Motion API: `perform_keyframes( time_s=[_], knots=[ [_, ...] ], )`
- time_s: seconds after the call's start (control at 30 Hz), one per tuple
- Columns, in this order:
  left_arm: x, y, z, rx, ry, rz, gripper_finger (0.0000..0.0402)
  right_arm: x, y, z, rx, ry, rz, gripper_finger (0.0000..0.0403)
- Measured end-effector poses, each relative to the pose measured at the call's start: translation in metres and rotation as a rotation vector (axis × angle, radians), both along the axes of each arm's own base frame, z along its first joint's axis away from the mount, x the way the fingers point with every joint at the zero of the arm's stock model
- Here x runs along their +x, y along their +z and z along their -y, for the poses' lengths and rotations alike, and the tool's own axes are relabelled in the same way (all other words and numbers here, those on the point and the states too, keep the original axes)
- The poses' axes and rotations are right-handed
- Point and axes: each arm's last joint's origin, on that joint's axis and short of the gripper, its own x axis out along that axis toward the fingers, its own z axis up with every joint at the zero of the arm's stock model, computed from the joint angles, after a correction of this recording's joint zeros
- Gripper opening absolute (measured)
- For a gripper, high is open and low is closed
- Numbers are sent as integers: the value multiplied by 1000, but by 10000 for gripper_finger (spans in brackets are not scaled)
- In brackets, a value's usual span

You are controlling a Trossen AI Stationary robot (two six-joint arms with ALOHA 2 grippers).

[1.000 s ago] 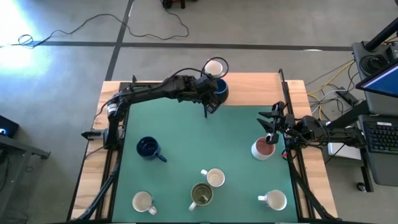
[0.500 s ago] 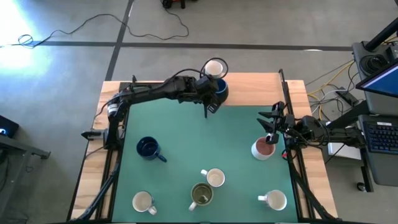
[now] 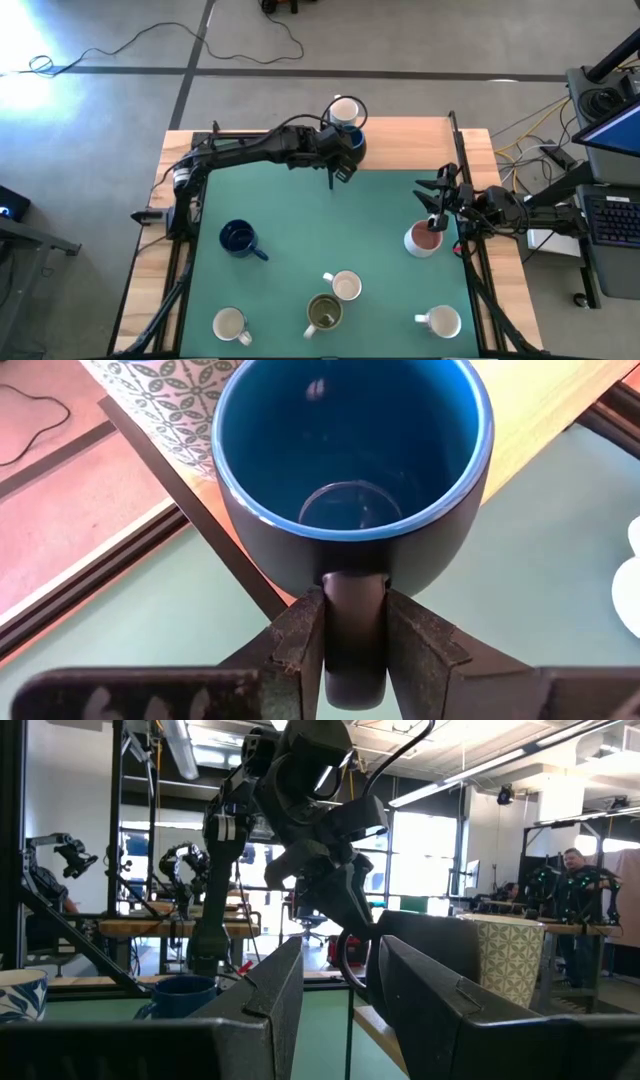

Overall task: Place coffee mugs
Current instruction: Put the black mug on the shelf

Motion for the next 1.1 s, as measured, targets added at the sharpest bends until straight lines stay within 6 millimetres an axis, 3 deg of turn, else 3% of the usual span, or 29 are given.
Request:
perform_keyframes(
  time_s=[0.4,1.1],
  knots=[
    [0,-3,0,-11,12,-1,104,0,0,0,0,0,0,123],
    [-2,4,5,24,-8,-29,105,0,0,0,0,0,0,123]
  ],
)
